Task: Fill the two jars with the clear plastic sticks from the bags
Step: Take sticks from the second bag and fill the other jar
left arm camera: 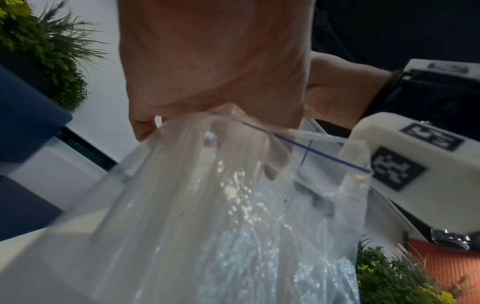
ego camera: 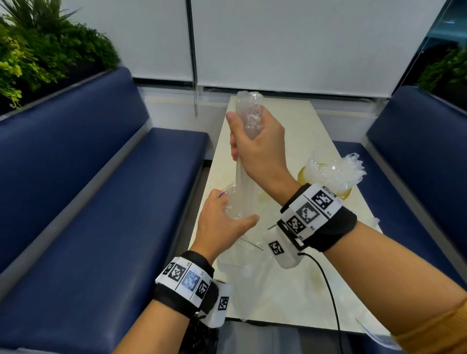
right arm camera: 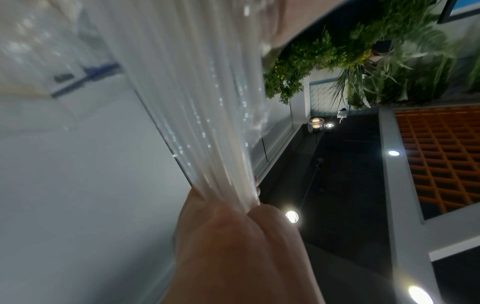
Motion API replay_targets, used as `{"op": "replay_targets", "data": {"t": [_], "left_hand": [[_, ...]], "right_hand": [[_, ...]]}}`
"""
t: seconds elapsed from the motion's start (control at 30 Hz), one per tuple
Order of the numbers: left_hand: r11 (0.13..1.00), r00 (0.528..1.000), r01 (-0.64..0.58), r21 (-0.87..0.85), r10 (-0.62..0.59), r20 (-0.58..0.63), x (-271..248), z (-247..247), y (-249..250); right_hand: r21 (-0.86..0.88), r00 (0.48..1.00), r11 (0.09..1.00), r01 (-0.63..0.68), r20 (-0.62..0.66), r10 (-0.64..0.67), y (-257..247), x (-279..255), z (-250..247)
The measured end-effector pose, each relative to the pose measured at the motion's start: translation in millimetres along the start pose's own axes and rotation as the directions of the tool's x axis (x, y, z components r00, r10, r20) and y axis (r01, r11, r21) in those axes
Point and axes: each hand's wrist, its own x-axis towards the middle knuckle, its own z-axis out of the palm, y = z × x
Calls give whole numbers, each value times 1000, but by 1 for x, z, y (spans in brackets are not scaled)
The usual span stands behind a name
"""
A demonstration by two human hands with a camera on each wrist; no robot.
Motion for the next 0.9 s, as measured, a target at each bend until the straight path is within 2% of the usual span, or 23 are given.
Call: {"op": "replay_targets", "data": {"t": [0.13,0.23,0.43,0.63,0.8,0.9], "left_hand": [[997,1000,-13,73,12,9,2,0,-5],[997,1000,23,73,-22,-18,2,-1,-8],[995,1000,-1,103,0,9,2,-2,-17],[988,998,-51,148,54,-20,2,-3,-24],[988,997,-54,144,60,-37,2,-6,-27],[987,997,-61,151,68,-37,3,-8,-27]], "right_hand": [[-16,995,997,73,-65,-74,-9,15,-1],[5,991,997,83,-109,-82,-13,25,-3],[74,978,985,159,-148,-147,-27,49,-17],[32,902,944,328,-309,-303,-56,103,-48],[-81,850,926,370,-374,-372,-35,126,-64],[-185,866,920,346,-314,-389,-2,124,-60]]}}
